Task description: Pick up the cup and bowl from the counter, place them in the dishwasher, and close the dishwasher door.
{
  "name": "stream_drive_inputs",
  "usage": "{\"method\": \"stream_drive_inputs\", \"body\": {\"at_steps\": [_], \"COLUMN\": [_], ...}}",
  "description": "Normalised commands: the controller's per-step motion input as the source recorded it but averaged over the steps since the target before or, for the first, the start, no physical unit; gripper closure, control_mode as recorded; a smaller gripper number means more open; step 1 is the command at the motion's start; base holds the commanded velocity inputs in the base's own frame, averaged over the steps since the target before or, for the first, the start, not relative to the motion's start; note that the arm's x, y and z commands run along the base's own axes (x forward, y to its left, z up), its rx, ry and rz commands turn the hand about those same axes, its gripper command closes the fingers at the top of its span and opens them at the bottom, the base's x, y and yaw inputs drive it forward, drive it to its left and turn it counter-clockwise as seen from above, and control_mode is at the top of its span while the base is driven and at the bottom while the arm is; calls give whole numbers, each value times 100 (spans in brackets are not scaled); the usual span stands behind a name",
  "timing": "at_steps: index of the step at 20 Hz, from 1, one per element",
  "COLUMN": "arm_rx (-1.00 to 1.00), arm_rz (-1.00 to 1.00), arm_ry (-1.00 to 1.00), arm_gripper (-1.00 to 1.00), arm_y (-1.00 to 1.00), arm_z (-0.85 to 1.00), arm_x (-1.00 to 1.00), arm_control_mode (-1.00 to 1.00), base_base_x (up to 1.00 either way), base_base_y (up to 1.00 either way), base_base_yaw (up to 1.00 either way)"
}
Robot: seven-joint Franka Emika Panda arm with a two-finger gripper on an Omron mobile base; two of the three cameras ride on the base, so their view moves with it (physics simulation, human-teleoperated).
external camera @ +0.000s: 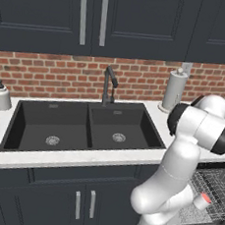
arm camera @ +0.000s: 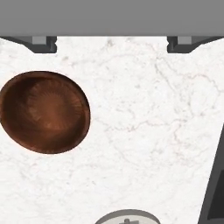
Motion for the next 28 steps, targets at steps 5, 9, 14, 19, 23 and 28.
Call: {"method": "stream_drive_inputs", "body": {"at_steps": [5, 9, 14, 19, 23, 28], "arm_rx": [-5, -8, -9, -5, 0, 0], "arm_rz": [-9, -9, -3, 0, 5, 10], "arm_ry": [1, 0, 5, 8, 2, 0], "arm_gripper": [-100, -100, -100, -100, -100, -100], "arm_y": [0, 0, 1, 0, -3, -16], "arm_z": [-3, -12, -26, -24, -6, 0], "arm_x": [0, 0, 12, 18, 19, 15], "arm_control_mode": [-100, -100, -100, -100, -100, -100], "base_base_x": [0, 0, 0, 0, 0, 0], "base_base_y": [0, 0, 0, 0, 0, 0], "base_base_yaw": [0, 0, 0, 0, 0, 0]}}
